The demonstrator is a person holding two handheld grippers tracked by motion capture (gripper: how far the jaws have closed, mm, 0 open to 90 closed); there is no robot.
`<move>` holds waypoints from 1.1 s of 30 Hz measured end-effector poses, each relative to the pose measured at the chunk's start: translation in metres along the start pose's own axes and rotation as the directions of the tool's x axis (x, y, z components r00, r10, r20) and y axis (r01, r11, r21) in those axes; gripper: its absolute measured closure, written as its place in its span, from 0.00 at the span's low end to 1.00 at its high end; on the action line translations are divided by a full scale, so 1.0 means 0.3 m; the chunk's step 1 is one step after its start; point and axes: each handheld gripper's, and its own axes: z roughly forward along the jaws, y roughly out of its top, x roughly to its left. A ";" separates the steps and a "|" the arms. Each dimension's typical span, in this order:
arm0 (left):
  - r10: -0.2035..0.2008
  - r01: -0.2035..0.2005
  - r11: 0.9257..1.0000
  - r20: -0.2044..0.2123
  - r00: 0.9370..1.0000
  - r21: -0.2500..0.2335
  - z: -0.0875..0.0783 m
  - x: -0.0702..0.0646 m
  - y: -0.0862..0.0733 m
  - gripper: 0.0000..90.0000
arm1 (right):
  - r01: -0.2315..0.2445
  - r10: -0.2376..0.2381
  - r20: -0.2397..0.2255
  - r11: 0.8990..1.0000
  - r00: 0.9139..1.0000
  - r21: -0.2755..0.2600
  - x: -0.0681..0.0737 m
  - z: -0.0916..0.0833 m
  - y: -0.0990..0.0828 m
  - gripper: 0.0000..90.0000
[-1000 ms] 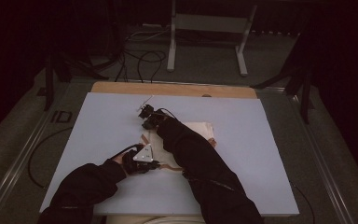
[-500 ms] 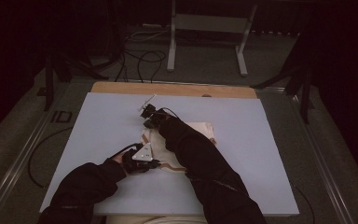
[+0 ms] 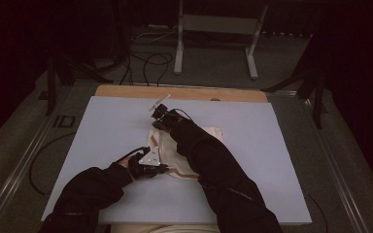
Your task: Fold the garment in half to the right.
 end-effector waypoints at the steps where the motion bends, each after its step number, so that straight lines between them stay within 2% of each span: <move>1: 0.006 -0.006 1.000 0.001 1.000 0.003 -0.001 0.000 0.004 0.98 | 0.000 0.000 0.001 1.000 1.000 -0.002 -0.002 -0.006 -0.001 0.99; 10: 0.017 -0.017 1.000 0.005 1.000 0.004 -0.001 -0.004 0.029 0.98 | -0.004 0.005 0.013 1.000 1.000 -0.028 -0.015 -0.051 -0.014 0.99; 19: 0.031 -0.031 1.000 0.005 1.000 -0.007 0.000 -0.008 0.060 0.98 | -0.009 0.011 0.034 0.998 0.999 -0.058 -0.039 -0.126 -0.030 0.99; 33: 0.083 -0.083 0.997 0.015 0.996 0.003 0.015 -0.021 0.120 0.98 | -0.029 0.034 0.051 0.994 0.998 -0.105 -0.067 -0.226 -0.081 0.99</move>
